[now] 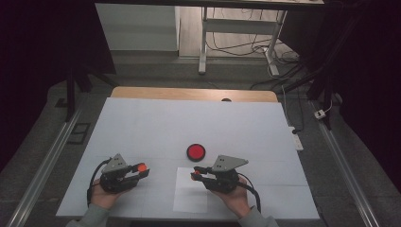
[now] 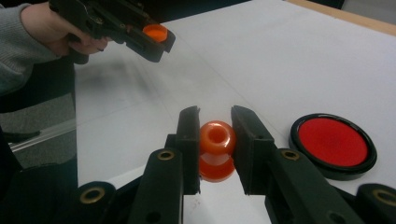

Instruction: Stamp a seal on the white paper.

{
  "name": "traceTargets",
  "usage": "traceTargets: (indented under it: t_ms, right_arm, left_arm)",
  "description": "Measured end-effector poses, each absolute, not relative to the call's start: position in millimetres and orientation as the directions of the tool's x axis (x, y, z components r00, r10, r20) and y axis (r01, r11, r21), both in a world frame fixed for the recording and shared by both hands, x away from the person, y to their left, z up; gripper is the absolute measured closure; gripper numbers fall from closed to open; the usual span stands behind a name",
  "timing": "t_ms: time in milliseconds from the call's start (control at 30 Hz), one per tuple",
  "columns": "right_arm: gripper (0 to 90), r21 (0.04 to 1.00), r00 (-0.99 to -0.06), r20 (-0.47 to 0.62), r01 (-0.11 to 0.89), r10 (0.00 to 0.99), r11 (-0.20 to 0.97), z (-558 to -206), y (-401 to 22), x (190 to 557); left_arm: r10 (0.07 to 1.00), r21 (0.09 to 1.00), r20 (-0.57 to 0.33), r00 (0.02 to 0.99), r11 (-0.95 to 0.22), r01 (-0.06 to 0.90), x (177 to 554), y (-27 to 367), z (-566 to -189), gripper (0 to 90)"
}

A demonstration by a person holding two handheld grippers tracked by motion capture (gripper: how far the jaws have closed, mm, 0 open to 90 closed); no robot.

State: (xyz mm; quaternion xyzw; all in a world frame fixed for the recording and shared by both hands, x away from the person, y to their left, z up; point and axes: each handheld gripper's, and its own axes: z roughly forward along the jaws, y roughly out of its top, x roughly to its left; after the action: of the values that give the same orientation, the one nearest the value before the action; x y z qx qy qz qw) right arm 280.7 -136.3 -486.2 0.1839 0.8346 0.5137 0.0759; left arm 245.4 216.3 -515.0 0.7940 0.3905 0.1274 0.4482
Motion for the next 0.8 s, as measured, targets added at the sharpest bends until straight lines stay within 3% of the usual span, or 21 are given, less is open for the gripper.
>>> traceTargets:
  t_ms: [800]
  right_arm:
    - [72.3,0.845,-0.929,0.05,0.235,0.366,0.481,-503.5,-126.3,278.8]
  left_arm:
    - [0.732,0.808,-0.146,0.666,-0.299,0.507,245.2,214.8,-515.6,64.4]
